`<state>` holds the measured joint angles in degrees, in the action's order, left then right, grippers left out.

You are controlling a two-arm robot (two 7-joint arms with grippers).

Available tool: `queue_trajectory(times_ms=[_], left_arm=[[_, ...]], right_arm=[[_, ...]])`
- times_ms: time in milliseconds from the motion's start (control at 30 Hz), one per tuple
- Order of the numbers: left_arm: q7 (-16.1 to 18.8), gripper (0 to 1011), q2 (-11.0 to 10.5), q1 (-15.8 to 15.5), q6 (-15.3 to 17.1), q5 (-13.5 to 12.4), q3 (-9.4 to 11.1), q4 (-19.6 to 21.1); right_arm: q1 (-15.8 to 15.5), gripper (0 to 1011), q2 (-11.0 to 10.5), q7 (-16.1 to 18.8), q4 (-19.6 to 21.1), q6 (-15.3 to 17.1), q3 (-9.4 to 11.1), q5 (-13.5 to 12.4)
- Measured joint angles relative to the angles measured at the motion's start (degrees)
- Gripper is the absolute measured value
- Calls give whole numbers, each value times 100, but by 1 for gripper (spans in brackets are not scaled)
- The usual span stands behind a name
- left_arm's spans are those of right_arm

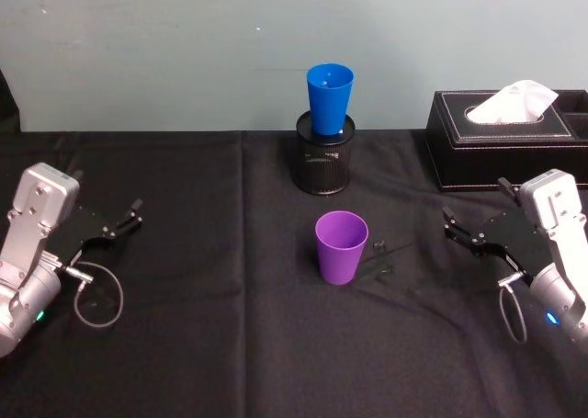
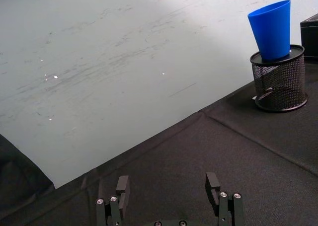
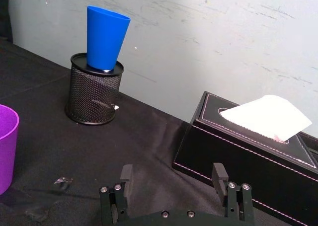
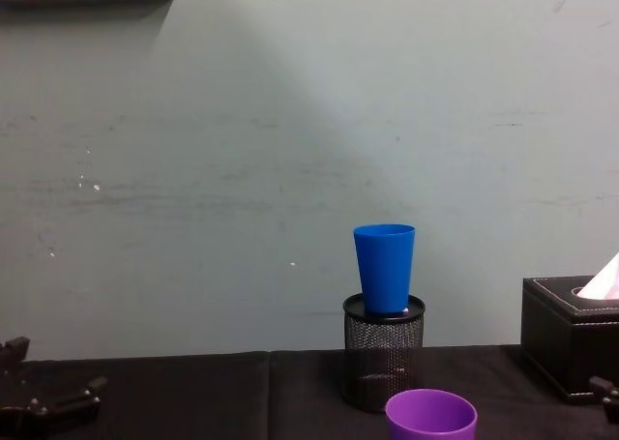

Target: Pick up one cup with a gripper and tap it against the other cup.

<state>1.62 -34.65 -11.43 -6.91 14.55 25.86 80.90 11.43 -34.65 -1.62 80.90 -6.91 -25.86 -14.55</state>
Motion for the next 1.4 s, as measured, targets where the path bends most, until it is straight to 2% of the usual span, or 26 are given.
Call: queue_trajectory(times_ms=[1067,1167,1400], left_arm=[[0,1000,0,0,0,0,0,0],[0,1000,0,0,0,0,0,0],[0,1000,0,0,0,0,0,0]], right_arm=[[0,1003,0,0,0,0,0,0],[8,1003,29,43,-3,-76,76,-21],[-110,1003,-16,263,265,-240,287,-149]])
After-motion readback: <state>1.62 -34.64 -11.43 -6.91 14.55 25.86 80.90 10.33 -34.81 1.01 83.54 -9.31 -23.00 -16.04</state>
